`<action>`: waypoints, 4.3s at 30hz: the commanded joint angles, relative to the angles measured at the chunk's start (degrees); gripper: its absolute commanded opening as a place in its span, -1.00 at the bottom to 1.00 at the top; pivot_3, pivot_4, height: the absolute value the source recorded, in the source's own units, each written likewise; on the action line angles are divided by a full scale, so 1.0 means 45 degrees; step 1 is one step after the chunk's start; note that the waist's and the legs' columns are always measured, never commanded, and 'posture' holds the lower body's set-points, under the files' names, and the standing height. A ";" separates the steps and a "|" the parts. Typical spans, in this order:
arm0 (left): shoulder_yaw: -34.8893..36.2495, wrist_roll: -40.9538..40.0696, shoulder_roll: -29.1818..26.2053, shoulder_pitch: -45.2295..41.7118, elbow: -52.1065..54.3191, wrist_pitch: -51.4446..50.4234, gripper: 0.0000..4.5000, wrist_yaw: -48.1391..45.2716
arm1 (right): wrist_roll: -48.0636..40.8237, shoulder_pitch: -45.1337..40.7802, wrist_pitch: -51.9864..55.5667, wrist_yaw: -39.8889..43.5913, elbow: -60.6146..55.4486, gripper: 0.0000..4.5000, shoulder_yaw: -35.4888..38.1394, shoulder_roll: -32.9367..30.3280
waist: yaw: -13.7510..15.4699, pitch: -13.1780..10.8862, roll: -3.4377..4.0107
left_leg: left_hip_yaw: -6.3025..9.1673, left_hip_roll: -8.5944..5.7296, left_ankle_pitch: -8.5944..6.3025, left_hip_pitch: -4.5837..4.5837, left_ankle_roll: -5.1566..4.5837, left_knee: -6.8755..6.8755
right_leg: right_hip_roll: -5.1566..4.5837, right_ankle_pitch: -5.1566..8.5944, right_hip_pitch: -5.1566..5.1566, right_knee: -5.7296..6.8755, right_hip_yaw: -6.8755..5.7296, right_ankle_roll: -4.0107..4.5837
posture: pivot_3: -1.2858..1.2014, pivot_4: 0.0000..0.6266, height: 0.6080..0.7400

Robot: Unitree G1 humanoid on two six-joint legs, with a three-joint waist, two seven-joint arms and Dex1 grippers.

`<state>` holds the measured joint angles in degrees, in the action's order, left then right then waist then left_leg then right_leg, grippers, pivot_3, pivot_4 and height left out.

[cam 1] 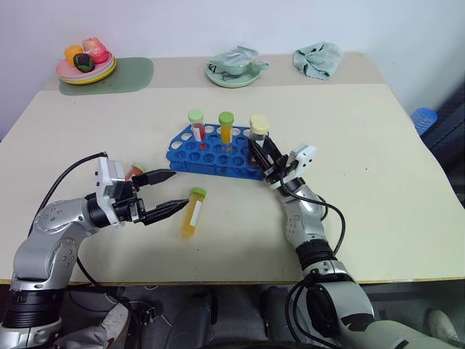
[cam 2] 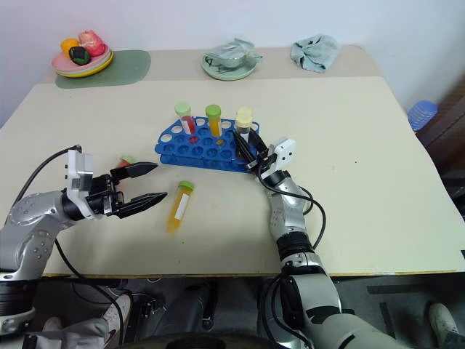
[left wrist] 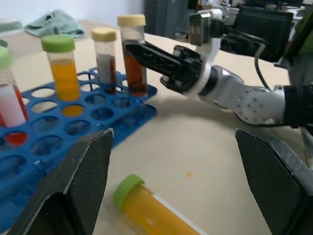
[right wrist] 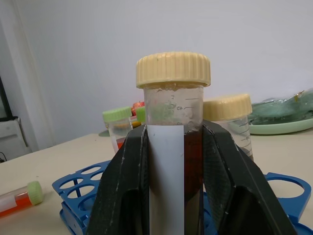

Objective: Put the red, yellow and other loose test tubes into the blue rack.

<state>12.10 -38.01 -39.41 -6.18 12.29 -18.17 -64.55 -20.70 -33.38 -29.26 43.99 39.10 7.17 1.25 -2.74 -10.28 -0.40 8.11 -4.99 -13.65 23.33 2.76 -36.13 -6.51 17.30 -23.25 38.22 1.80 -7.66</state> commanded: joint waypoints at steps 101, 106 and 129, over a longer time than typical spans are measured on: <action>-0.8353 -1.6663 -0.0061 -1.1641 -0.7194 -1.4615 -0.24 2.5373 | -0.2774 0.7169 1.0202 0.5919 -1.3993 0.72 0.0137 -1.1983 | 0.0445 -0.0019 -0.0057 | -0.0050 -0.0035 -0.0038 0.0017 -0.0055 -0.0113 | -0.0023 0.0002 0.0020 0.0006 0.0073 -0.0028 | 0.03 -0.52 1.00; -0.8090 -1.6663 -0.0010 -1.1483 -0.6953 -1.4429 -0.63 2.5500 | -0.2792 0.7036 1.0272 0.5822 -1.4016 0.72 0.0030 -1.1963 | 0.0448 -0.0019 -0.0057 | -0.0050 -0.0036 -0.0039 0.0018 -0.0057 -0.0121 | -0.0023 0.0001 0.0021 0.0007 0.0075 -0.0030 | 0.03 -0.52 1.00; -0.4730 -0.1002 0.0283 -0.6537 0.3355 -0.2653 -0.63 1.4540 | -0.3006 0.5913 1.0970 0.5159 -1.3501 0.72 0.0054 -1.1269 | 0.0495 -0.0006 -0.0047 | -0.0106 -0.0030 -0.0053 0.0023 -0.0081 -0.0147 | -0.0004 -0.0005 0.0031 -0.0006 0.0119 -0.0033 | 0.03 -0.52 1.00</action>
<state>-7.03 -54.90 -39.17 -36.01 25.08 -39.23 2.62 -33.04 -6.60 20.42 67.91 -21.03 5.22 -50.05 -0.51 -10.31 -0.61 7.57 -5.12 -13.89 23.44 2.40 -36.79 -6.52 17.27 -23.10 38.16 2.33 -7.82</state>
